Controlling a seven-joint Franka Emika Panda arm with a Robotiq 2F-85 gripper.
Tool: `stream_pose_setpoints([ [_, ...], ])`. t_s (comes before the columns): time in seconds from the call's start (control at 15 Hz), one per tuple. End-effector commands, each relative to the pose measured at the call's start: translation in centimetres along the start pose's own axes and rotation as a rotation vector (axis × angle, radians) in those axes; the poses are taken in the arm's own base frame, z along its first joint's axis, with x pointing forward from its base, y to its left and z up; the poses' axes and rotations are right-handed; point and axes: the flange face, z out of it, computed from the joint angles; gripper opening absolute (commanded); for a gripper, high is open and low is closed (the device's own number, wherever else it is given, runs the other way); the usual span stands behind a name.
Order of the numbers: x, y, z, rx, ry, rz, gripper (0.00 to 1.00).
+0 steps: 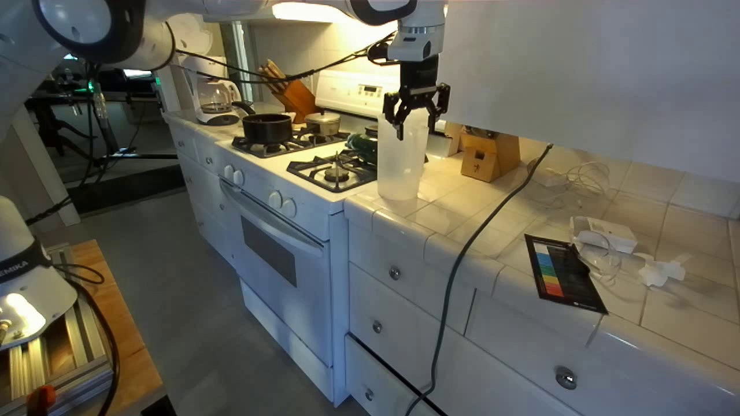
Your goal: Move the jar and the tea kettle to the left
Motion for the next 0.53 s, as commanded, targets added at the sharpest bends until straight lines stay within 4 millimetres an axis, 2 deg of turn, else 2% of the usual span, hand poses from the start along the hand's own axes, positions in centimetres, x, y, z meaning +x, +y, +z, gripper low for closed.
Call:
stream_pose_setpoints([
  [0.0, -0.38, -0.60, 0.03, 0.016, -0.015, 0.031, 0.50],
  [0.33, -0.79, -0.80, -0.19, 0.030, -0.008, 0.029, 0.16],
  [0.4, -0.85, -0.82, -0.21, 0.031, -0.008, 0.028, 0.10],
  [0.47, -0.93, -0.84, -0.25, 0.033, -0.006, 0.027, 0.09],
])
